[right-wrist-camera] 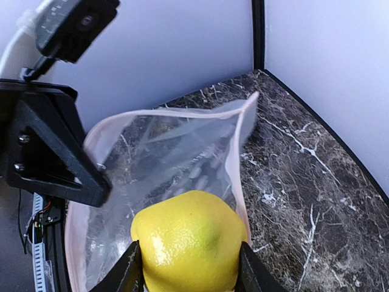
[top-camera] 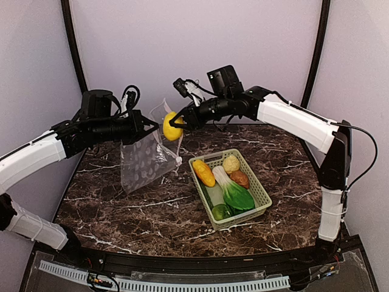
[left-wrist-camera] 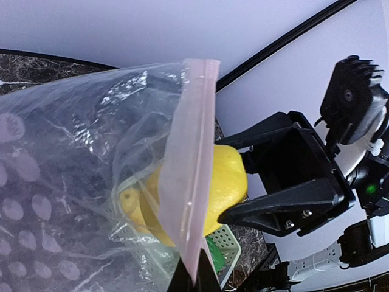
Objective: Place the food in the zip-top bag and seal the zipper
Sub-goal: Place the fake fruit in the zipper food storage bag.
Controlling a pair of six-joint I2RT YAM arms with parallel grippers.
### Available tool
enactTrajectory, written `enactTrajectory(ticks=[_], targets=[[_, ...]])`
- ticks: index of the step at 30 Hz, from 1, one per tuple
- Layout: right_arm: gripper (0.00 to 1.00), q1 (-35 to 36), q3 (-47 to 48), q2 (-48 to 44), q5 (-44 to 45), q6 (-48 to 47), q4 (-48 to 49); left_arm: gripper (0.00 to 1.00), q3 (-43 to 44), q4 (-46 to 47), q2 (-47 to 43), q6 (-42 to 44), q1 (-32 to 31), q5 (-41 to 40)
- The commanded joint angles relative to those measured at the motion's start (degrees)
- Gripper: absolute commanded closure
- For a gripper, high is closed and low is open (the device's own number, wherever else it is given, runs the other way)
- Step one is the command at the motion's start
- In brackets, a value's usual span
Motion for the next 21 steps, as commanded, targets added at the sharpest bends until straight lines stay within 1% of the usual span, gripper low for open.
enactTrajectory(ticks=[1,6,10,11,14,16,19,21], targets=[[0.76,1.07,-1.34,0.52,6.92,-0.97,1.91,0.99,-1.57,0.51,-1.49,0.06,-0.26,1.11],[0.74,3.66,-1.00,0.99,6.34,-1.90,1.51,0.99,-2.16,1.67,-0.33,0.25,-0.28,0.74],[0.72,4.21,0.62,2.04,0.12,-0.39,1.11,0.99,-2.17,1.22,0.05,1.28,-0.29,-0.10],[0.67,4.17,0.90,2.36,-0.74,-0.09,1.05,0.99,-2.18,1.05,0.01,1.59,-0.29,-0.28],[0.46,4.18,1.97,3.07,-0.50,-0.19,-0.48,0.99,-2.37,0.31,-0.76,2.06,-0.29,-0.77],[0.37,4.16,2.11,2.64,0.85,-1.04,-1.01,0.99,-2.74,-0.25,-1.47,2.48,-0.26,-1.62],[0.28,4.19,1.86,0.86,1.81,-2.68,-1.20,0.99,-3.15,-0.93,-2.26,3.41,-0.24,-2.95],[0.26,4.16,1.94,-0.51,1.83,-3.69,-1.57,0.99,-3.38,-1.67,-2.57,4.42,-0.20,-3.88]])
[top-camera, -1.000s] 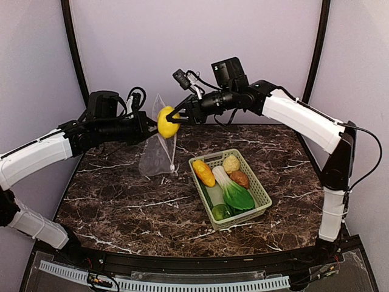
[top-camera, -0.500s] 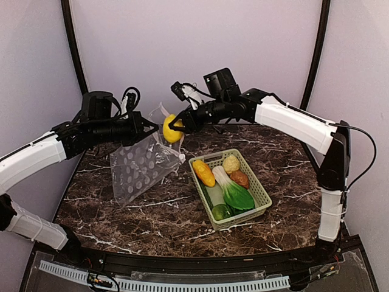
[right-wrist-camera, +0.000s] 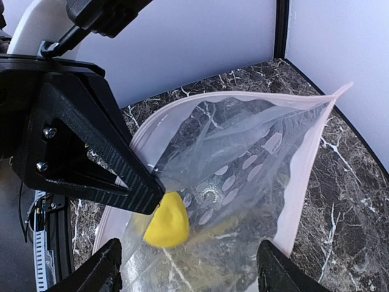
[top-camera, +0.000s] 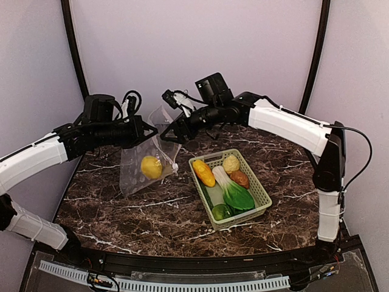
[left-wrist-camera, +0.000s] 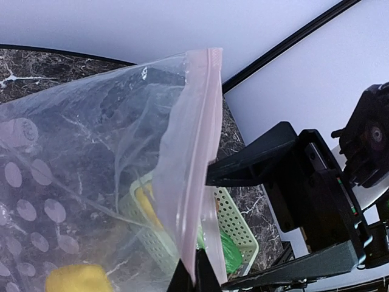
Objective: Place the food in the zip-top bag and seal the zipper
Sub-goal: Place the fake fruit in the zipper food storage bag, then pick up the fake vegetable from the bin.
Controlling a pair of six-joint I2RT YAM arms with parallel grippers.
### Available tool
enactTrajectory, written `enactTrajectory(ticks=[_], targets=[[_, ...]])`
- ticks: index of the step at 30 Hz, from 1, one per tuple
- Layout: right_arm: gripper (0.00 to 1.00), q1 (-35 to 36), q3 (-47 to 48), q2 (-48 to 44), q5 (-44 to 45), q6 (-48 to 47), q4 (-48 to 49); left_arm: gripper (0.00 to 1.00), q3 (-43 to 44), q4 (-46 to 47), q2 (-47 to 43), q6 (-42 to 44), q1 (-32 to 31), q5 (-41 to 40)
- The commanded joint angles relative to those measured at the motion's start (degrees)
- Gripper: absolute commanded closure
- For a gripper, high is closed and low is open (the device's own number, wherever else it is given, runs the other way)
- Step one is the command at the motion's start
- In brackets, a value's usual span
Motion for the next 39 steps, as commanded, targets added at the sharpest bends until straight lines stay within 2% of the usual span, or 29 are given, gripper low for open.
enactTrajectory(ticks=[1,6,11,20,25,30,39], targets=[[0.26,0.46,1.58,-3.71,-0.29,-2.54,0.01,0.99,-1.16,-2.26,-2.51,3.48,-0.07,-3.00],[0.27,0.27,-3.54,-10.61,-0.60,-6.65,0.26,0.99,-0.56,-4.75,-2.53,7.04,-0.02,-5.39],[0.28,-0.93,-11.21,-17.00,2.64,-11.61,-0.57,0.99,0.20,-6.24,-2.49,12.20,0.02,-7.37],[0.34,-8.26,-26.40,-25.28,5.34,-17.05,-2.42,0.99,2.25,-7.84,-1.68,22.54,0.02,-8.73],[0.41,-8.94,-33.60,-25.13,7.31,-19.99,-2.61,0.99,1.67,-5.10,-0.99,26.30,0.03,-6.78],[0.50,-9.23,-34.77,-21.06,11.10,-21.49,-6.25,0.99,-0.79,-1.95,-1.22,28.76,0.03,-4.46],[0.48,-9.92,-42.69,-19.87,13.34,-21.48,-12.25,0.99,-6.33,0.67,-1.59,29.66,0.19,-1.72]])
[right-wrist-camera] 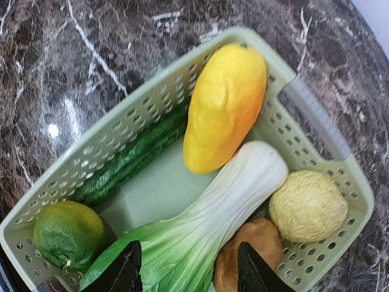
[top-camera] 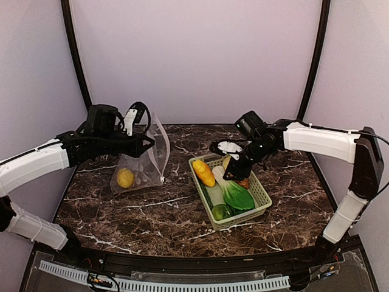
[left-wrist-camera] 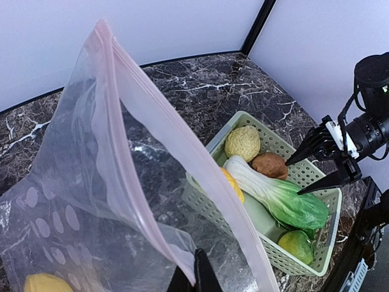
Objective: Place the food in the zip-top bag and seal the zipper
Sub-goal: Pick up the fake vegetable from the bin.
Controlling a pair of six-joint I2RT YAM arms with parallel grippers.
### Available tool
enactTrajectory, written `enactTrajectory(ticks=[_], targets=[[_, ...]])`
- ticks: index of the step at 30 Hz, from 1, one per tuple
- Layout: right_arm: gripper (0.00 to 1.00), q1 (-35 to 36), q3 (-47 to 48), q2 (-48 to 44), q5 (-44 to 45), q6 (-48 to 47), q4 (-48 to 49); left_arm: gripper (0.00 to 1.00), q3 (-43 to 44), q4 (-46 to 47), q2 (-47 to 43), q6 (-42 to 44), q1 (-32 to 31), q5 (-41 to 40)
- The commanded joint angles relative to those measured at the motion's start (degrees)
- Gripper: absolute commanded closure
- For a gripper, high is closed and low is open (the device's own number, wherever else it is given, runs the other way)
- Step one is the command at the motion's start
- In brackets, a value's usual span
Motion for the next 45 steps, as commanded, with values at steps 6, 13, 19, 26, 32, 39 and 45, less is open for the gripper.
enactTrajectory(ticks=[6,13,19,26,32,39,45], targets=[[0.48,-0.52,-8.88,-2.54,0.96,0.21,-7.64,0.99,-1.52,1.02,-0.73,1.82,0.24,2.80],[0.35,-0.61,-11.49,-2.14,-1.99,1.18,-9.57,0.99,-1.59,1.04,-0.72,1.79,0.44,3.02],[0.31,-0.69,-9.52,3.30,-4.56,2.86,-9.97,0.99,-1.43,0.90,0.08,1.41,0.55,3.64],[0.21,-0.87,-6.69,8.83,-6.44,4.61,-9.81,0.99,-1.54,0.81,0.32,1.08,0.55,3.92],[0.51,-1.00,-6.32,9.55,-0.53,4.38,-6.62,0.99,-1.57,0.86,0.32,0.97,0.55,3.82],[0.79,-1.05,-5.74,3.20,3.01,1.88,-6.92,0.99,-1.63,0.86,0.98,1.24,0.55,3.00],[0.92,-1.13,-6.01,-6.65,1.75,-1.79,-8.13,0.99,-0.19,-1.00,2.66,2.85,0.55,1.11]])
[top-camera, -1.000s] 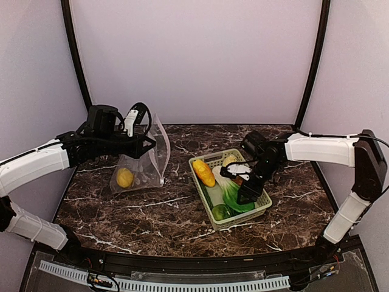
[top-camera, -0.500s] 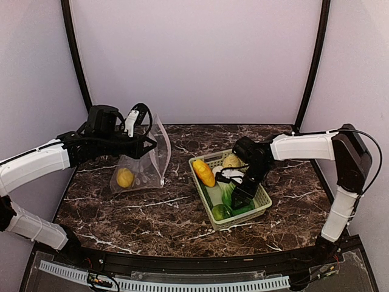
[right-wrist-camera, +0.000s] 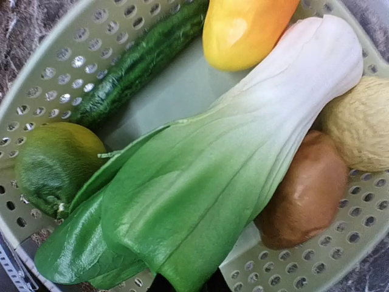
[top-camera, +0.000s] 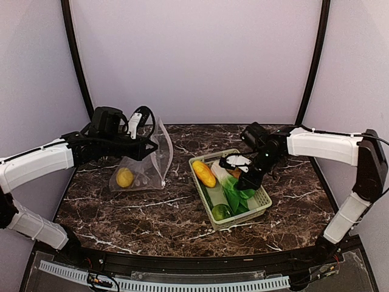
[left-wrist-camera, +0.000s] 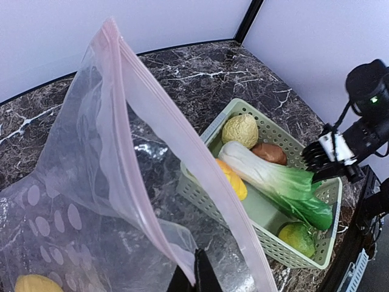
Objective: Place the food in the zip-top bag and seal the zipper
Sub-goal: Pick up the fake vegetable from the bin, then place the fake vegetable in the zipper food storage bag.
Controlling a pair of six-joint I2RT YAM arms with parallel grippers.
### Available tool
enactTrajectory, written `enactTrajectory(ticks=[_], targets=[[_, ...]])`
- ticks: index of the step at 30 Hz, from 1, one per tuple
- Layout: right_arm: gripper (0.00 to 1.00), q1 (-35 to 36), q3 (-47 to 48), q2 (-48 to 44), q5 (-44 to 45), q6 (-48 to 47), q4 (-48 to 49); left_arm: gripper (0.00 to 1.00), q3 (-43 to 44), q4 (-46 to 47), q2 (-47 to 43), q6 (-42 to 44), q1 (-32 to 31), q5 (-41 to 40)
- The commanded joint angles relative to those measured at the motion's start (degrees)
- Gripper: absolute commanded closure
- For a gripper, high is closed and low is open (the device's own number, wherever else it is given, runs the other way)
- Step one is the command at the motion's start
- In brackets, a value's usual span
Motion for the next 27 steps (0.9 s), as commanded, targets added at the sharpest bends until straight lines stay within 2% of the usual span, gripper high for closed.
enactTrajectory(ticks=[1,7,12,20,27], targets=[[0.94,-0.48,0.75,-8.06,-0.92,-3.13,0.13,0.99,1.02,-1.61,1.00,1.84,0.37,-1.96],[0.98,-0.61,4.57,-13.55,-7.65,-4.00,-3.12,0.99,2.66,-2.31,2.25,2.87,0.37,-3.31],[1.00,-0.62,9.30,-15.64,-17.12,-4.68,-5.95,0.99,3.87,-1.74,3.91,3.82,0.25,-3.34],[1.00,-0.51,14.90,-12.45,-36.11,-1.30,-8.08,0.99,4.91,-1.06,4.89,6.81,-1.51,-5.05],[1.00,-0.44,18.87,-6.07,-49.90,1.21,-8.83,0.99,5.16,1.06,5.08,9.03,-6.23,-7.72]])
